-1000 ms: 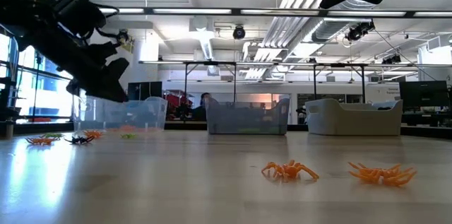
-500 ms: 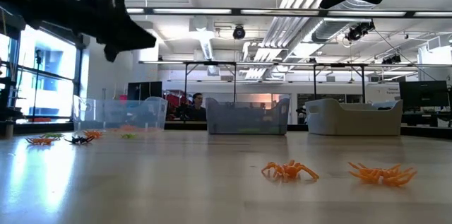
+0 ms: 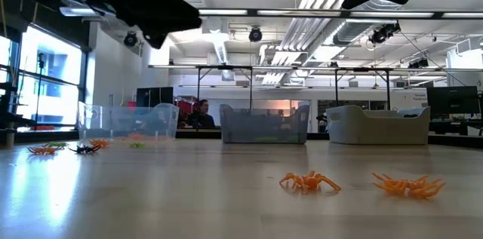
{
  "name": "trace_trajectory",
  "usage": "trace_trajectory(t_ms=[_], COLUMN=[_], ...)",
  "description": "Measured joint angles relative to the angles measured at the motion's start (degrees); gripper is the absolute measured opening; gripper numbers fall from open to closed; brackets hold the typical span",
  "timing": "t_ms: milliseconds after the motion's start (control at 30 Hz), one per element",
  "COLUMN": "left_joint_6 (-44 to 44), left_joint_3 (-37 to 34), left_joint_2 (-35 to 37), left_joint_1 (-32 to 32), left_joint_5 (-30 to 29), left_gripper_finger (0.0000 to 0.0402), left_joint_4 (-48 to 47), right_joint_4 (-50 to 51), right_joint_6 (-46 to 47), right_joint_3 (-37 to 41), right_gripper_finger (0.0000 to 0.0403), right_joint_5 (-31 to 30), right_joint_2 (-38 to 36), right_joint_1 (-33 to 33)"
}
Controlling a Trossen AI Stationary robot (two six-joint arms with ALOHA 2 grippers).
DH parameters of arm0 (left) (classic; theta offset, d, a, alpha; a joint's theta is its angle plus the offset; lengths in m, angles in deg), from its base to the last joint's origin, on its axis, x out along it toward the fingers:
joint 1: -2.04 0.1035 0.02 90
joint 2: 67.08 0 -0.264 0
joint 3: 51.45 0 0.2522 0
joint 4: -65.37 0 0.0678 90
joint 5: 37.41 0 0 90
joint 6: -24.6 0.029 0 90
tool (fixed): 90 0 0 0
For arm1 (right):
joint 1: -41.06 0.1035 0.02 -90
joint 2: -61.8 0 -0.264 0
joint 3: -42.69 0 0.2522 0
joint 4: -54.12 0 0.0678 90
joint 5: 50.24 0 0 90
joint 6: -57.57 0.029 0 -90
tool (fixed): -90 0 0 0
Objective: Sort Halloween decoration
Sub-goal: Put the orange spider toy into the transparent bin
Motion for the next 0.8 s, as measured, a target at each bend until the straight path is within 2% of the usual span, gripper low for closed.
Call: trace_trajectory(t_ms=[100, 200, 367, 567, 800], left_joint_6=[0.90, -2.87, -2.05, 2.92, -0.13], left_joint_3=[5.18, 10.06, 16.50, 22.14, 27.75], left_joint_2=[-8.71, -16.06, -25.51, -32.64, -38.22], left_joint_1=[-2.47, -4.11, -7.15, -10.66, -10.39], left_joint_5=[-1.41, -2.06, 0.00, 0.51, 4.35], left_gripper_finger=[0.0071, 0.0083, 0.0115, 0.0145, 0.0150], left_joint_4=[-0.03, -0.18, -0.19, -0.41, -0.23], right_joint_4=[0.00, 0.00, 0.00, 0.00, -0.04], right_joint_6=[-0.01, 0.00, 0.00, -0.01, -0.01], right_joint_3=[0.00, 0.00, 0.00, 0.00, 0.00], right_gripper_finger=[0.0171, 0.0171, 0.0171, 0.0171, 0.0171], right_joint_5=[-0.01, -0.01, 0.01, -0.01, 0.00], right_joint_2=[-0.01, 0.00, 0.00, -0.02, -0.02], right_joint_1=[0.00, 0.01, -0.01, 0.00, 0.00])
